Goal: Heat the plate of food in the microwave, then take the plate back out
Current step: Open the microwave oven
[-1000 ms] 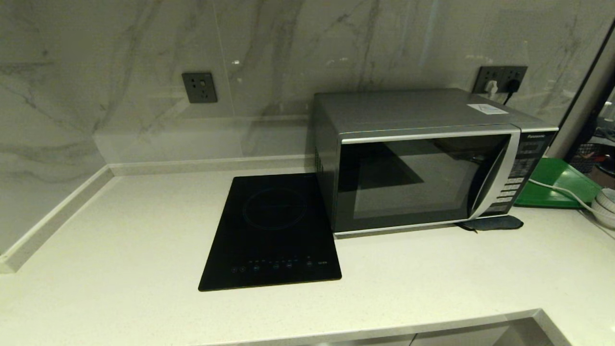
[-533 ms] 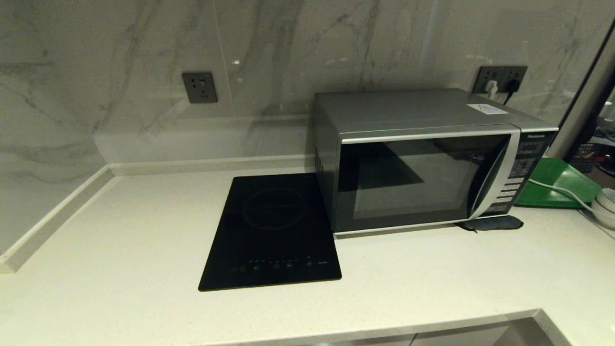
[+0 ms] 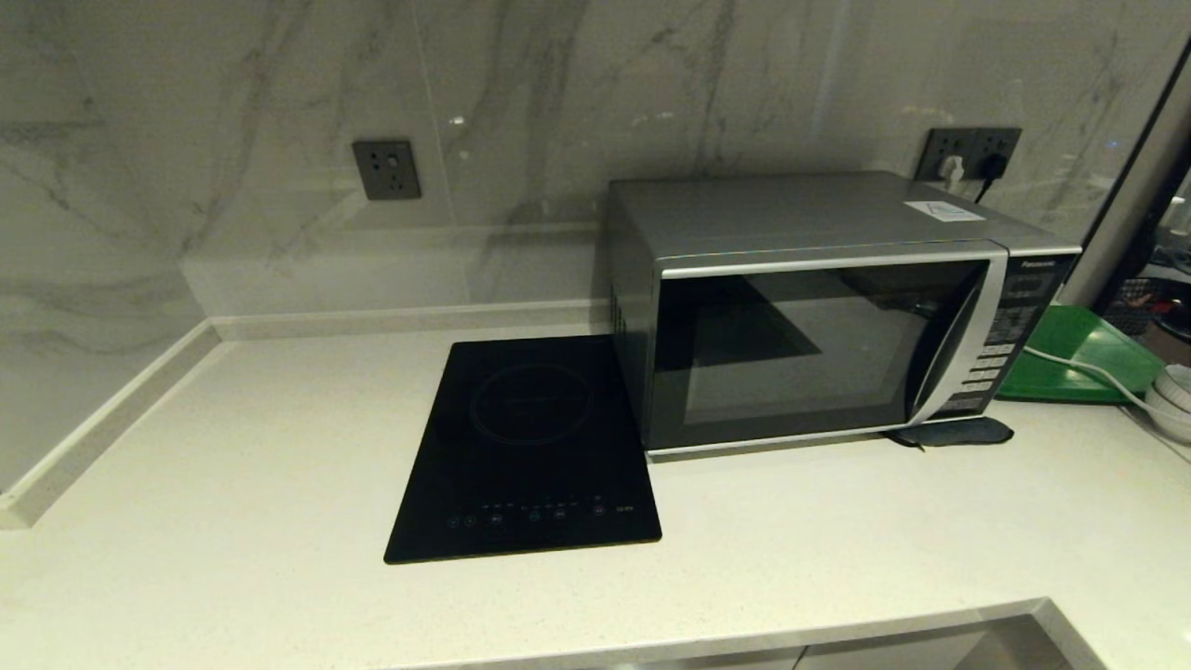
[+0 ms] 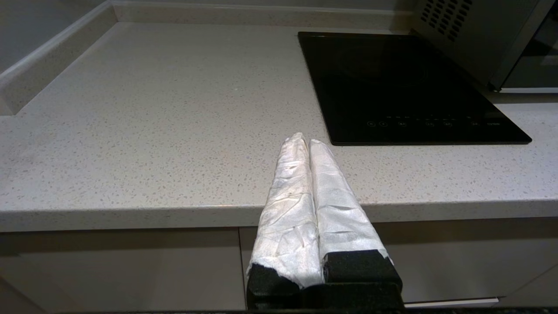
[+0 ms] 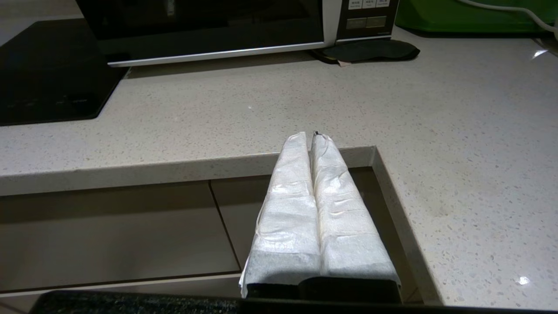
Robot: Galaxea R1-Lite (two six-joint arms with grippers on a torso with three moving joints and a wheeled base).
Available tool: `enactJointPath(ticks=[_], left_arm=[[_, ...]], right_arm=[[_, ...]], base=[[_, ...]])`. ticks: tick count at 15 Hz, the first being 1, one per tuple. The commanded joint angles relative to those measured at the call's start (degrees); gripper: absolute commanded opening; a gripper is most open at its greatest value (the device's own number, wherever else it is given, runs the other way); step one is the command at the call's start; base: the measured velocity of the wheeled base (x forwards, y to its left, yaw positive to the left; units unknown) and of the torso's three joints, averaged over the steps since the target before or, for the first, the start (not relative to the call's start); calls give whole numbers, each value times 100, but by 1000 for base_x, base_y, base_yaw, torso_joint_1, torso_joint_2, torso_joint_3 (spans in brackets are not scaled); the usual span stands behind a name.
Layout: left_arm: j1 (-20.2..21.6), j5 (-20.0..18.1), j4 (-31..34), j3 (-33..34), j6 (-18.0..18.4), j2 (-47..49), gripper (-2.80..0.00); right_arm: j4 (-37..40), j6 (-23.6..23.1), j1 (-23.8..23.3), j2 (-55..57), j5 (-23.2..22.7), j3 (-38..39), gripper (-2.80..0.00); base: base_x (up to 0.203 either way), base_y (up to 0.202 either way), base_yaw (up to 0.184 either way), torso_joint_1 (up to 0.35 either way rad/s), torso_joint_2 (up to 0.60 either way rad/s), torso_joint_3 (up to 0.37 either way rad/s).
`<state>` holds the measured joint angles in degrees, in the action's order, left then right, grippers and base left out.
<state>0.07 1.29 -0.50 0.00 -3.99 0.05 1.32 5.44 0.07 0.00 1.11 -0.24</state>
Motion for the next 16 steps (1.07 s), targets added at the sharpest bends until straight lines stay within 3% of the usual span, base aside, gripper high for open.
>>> enactJointPath(ticks=[1, 4, 7, 10, 13, 16], left_arm=[[1, 3, -2, 0, -5, 4, -280], [1, 3, -2, 0, -5, 4, -280], [1, 3, -2, 0, -5, 4, -280], [1, 3, -2, 0, -5, 4, -280], [1, 3, -2, 0, -5, 4, -280], [1, 3, -2, 0, -5, 4, -280]], right_arm=[[0, 69, 1, 9, 80, -2, -280], [12, 83, 1, 10, 184, -210, -280], [437, 78, 1, 584, 183, -1767, -280], [722, 304, -66, 2134, 361, -3244, -280], [751, 375, -166, 3528, 1335, -4233, -280], [100, 279, -203, 4456, 2534, -4489, -280]], base=[[0, 0, 0, 0, 0, 0], [0, 0, 0, 0, 0, 0], [0, 0, 0, 0, 0, 0], [0, 0, 0, 0, 0, 0], [0, 0, 0, 0, 0, 0], [0, 0, 0, 0, 0, 0]])
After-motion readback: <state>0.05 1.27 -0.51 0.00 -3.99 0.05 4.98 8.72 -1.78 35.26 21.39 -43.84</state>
